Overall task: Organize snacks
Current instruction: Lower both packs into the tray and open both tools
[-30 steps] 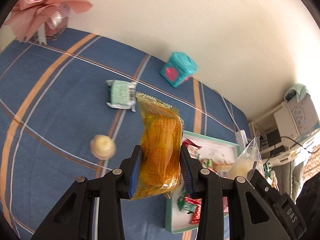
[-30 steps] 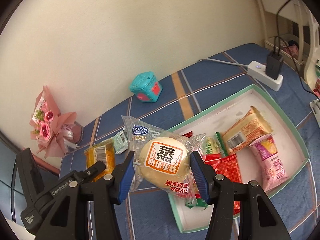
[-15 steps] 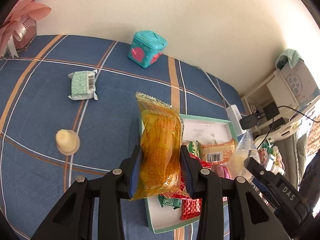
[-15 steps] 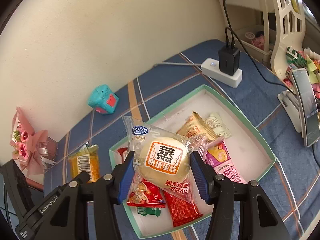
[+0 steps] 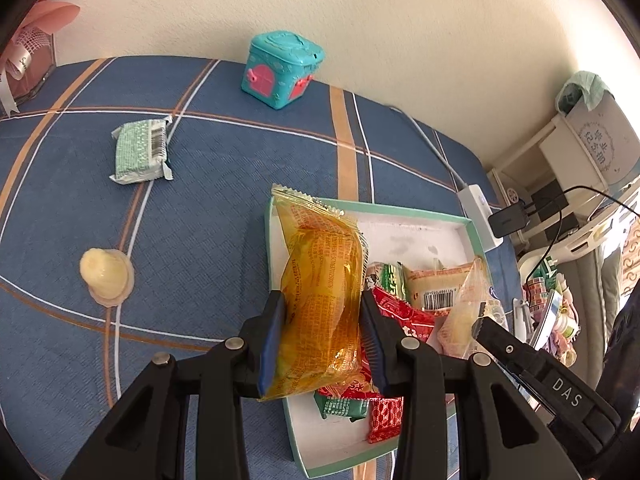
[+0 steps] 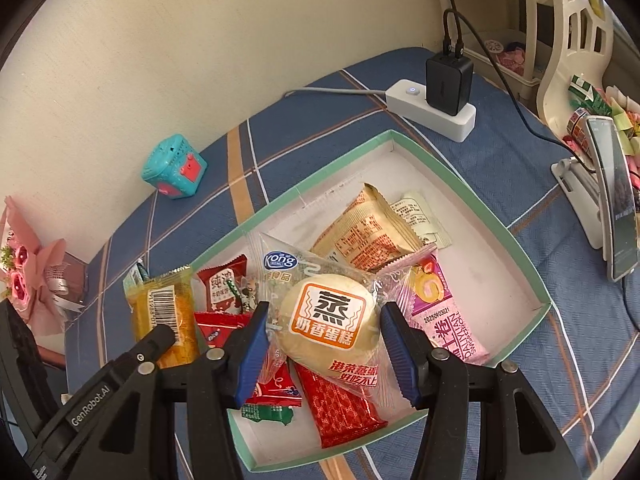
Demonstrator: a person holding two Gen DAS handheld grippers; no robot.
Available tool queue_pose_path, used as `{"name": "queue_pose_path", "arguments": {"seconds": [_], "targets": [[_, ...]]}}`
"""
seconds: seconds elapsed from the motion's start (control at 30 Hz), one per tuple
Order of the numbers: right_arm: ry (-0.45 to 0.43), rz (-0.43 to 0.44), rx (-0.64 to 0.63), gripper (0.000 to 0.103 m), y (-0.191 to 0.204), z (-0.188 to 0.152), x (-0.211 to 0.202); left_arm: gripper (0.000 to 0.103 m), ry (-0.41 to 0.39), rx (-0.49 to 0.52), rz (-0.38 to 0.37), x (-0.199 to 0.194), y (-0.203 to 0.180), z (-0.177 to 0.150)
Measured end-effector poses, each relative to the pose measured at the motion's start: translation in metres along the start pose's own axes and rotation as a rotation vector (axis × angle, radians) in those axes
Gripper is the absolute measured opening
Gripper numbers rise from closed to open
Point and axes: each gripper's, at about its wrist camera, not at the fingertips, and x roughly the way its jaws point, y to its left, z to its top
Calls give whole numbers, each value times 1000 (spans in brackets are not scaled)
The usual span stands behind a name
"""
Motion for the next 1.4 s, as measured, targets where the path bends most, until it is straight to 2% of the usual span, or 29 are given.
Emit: {"name": "queue_pose_path", "arguments": {"seconds": [0.33,0.6,0.97,1.0,1.1,1.2,1.4], "targets": [[48,-19,1,58,-4,-4,15,38,42,27,-5,16,-11,-7],[70,-54,-14,58,-3,-7,25,38,57,81,47,26,-22,-13],[98,-79,-18,62,-4,-9,33,39,80,55,40,33,-18,-13],[100,-82,-17,62,-5,-9,32,39,85,50,41,32,-18,-13],[105,-84,-20,64,-4,-9,30,49,98,51,53,26,-20,-13],[93,-81,-27,69,-2,-7,24,50,90,68,62,18,-25,-12],[45,-76,-51,69,6,-2,2,57,43,98,65,-8,-33,-5]]}}
